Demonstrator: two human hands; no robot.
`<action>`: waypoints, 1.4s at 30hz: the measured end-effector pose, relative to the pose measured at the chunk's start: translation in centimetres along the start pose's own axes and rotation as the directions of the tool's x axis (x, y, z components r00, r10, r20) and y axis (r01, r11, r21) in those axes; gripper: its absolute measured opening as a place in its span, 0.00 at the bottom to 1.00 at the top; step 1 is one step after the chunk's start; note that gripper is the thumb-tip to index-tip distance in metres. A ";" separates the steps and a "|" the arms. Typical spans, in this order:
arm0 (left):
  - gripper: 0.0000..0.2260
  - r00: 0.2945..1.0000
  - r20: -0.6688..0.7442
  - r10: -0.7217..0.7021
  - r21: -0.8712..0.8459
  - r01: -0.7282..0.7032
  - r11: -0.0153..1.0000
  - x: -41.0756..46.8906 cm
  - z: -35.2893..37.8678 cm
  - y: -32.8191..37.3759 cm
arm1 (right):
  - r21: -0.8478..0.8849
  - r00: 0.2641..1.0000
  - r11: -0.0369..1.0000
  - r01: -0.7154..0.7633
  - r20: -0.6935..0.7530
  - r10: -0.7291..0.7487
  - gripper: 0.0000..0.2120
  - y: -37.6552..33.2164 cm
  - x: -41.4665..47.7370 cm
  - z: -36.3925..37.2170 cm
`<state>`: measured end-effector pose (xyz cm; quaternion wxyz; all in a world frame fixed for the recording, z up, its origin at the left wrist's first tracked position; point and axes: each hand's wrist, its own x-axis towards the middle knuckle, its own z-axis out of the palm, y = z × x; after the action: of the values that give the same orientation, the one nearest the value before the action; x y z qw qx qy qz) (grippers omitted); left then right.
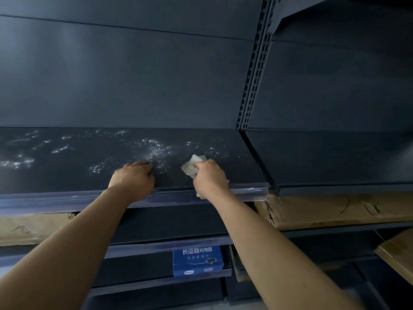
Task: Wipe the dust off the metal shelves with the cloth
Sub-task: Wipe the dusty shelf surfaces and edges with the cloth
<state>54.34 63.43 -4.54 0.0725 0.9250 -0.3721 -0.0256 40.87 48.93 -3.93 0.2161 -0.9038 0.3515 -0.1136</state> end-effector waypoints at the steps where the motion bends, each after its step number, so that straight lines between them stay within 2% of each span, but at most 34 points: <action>1: 0.20 1.000 0.001 0.006 -0.007 -0.006 1.000 0.0 0.0 -0.1 | 0.097 0.999 0.995 0.033 0.010 -0.035 0.25 -0.4 0.1 0.1; 3: 0.20 1.000 -0.004 0.016 -0.019 -0.016 1.000 -0.1 0.0 -0.6 | 0.311 0.999 0.949 0.046 -0.032 -0.037 0.25 0.1 0.7 -1.0; 5: 0.22 1.000 -0.025 0.019 -0.010 -0.019 1.000 0.1 -0.1 -1.1 | 0.382 0.987 0.924 0.032 -0.156 0.031 0.24 2.1 2.1 -3.3; 7: 0.22 0.999 -0.047 0.014 0.023 -0.013 1.000 0.2 -0.1 -1.7 | 0.459 0.957 0.888 -0.032 -0.242 0.160 0.23 5.4 3.8 -5.6; 9: 0.23 0.999 -0.049 0.003 0.033 -0.002 0.999 0.3 0.1 -2.1 | 0.472 0.936 0.869 -0.146 -0.219 0.276 0.18 8.8 4.9 -6.6; 11: 0.23 0.999 -0.046 -0.003 0.023 0.004 1.000 0.4 0.5 -2.2 | 0.322 0.939 0.912 -0.253 -0.145 0.311 0.18 10.5 5.5 -5.8; 12: 0.23 0.998 -0.056 0.000 0.020 0.001 1.000 0.5 0.7 -2.2 | 0.210 0.948 0.943 -0.256 -0.138 0.288 0.21 10.7 5.7 -4.9; 14: 0.23 0.997 -0.075 0.003 0.007 -0.002 1.000 0.7 0.7 -2.1 | 0.108 0.962 0.973 -0.202 -0.166 0.218 0.24 9.4 6.4 -3.1; 17: 0.22 0.997 -0.082 0.001 -0.002 -0.001 1.000 0.9 0.7 -2.0 | 0.087 0.977 0.984 -0.154 -0.135 0.165 0.24 5.3 7.2 -0.5; 20: 0.22 0.996 -0.085 -0.008 -0.005 0.008 1.000 0.9 0.6 -1.9 | 0.038 0.997 0.999 0.024 -0.069 -0.021 0.24 0.9 7.1 1.9; 22: 0.23 0.997 -0.071 -0.005 0.002 0.005 1.000 0.8 0.6 -2.0 | 0.114 0.993 0.986 0.119 -0.018 -0.118 0.24 -1.0 6.7 2.7; 24: 0.23 0.998 -0.062 0.000 0.016 0.001 1.000 0.9 0.5 -2.2 | 0.367 0.989 0.921 0.132 0.016 -0.149 0.24 -1.4 7.1 2.2; 25: 0.23 0.998 -0.066 -0.001 0.026 0.003 1.000 1.0 0.4 -2.3 | 0.475 0.989 0.869 0.140 -0.021 -0.148 0.22 -1.0 7.6 1.4; 27: 0.22 0.994 -0.104 -0.023 0.018 0.025 1.000 1.5 -0.1 -2.5 | 0.521 0.984 0.840 0.154 -0.154 -0.086 0.20 1.0 9.3 -0.6; 29: 0.22 0.989 -0.137 -0.057 0.004 0.058 0.998 2.3 -0.7 -2.6 | 0.468 0.975 0.880 0.083 -0.222 0.026 0.20 4.1 11.5 -2.6; 32: 0.23 0.991 -0.101 -0.087 0.036 0.091 0.995 3.5 -1.0 -2.6 | 0.389 0.977 0.911 -0.136 -0.099 0.189 0.21 8.5 14.1 -4.0; 34: 0.23 0.992 -0.052 -0.115 0.059 0.118 0.991 4.1 -0.9 -2.7 | 0.121 0.975 0.972 -0.203 -0.069 0.213 0.20 9.8 15.2 -3.2; 35: 0.24 0.992 -0.046 -0.119 0.068 0.122 0.990 4.3 -0.8 -2.8 | 0.012 0.976 0.980 -0.197 -0.095 0.197 0.21 9.7 15.7 -2.5; 36: 0.23 0.992 -0.054 -0.117 0.071 0.120 0.990 4.5 -0.7 -2.9 | -0.024 0.978 0.984 -0.177 -0.119 0.172 0.22 9.1 16.1 -1.8; 39: 0.22 0.991 -0.069 -0.112 0.050 0.116 0.992 4.6 -0.6 -3.2 | 0.030 0.988 0.992 -0.122 -0.089 0.124 0.23 5.5 16.9 0.2; 42: 0.22 0.990 -0.081 -0.115 0.033 0.118 0.992 4.5 -0.2 -3.2 | -0.003 0.999 1.000 0.021 -0.040 -0.021 0.25 1.0 16.6 2.8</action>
<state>59.86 62.63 -4.76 0.0681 0.9467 -0.3146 0.0140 53.38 37.81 -5.99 0.2066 -0.9053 0.3465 -0.1333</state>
